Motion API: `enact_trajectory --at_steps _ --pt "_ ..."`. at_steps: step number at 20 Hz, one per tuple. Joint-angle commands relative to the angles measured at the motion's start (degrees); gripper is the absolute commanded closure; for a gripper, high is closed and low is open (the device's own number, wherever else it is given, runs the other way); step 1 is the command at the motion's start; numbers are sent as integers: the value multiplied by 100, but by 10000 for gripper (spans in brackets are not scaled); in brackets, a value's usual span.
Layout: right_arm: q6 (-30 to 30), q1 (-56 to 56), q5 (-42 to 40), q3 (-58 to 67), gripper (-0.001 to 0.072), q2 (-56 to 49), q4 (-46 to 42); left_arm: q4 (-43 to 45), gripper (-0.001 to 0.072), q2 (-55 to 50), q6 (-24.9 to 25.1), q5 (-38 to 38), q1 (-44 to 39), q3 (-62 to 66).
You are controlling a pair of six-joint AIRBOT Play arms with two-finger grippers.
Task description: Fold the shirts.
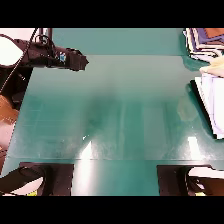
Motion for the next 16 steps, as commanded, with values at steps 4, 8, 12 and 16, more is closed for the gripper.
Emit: enact_trajectory --at_steps 4,8,12,16 --pt "37 -817 616 -2243 697 1377 -1340 0 684 -2 11 -35 0 0" --pt "31 -1349 621 -3888 387 2048 -2264 0 684 -2 15 -35 0 0" --pt "33 -1904 564 -4544 93 2262 -2376 0 684 -2 55 -28 0 0" --pt "26 -1834 284 -4256 94 2568 -1388 0 684 -2 50 -26 0 0"
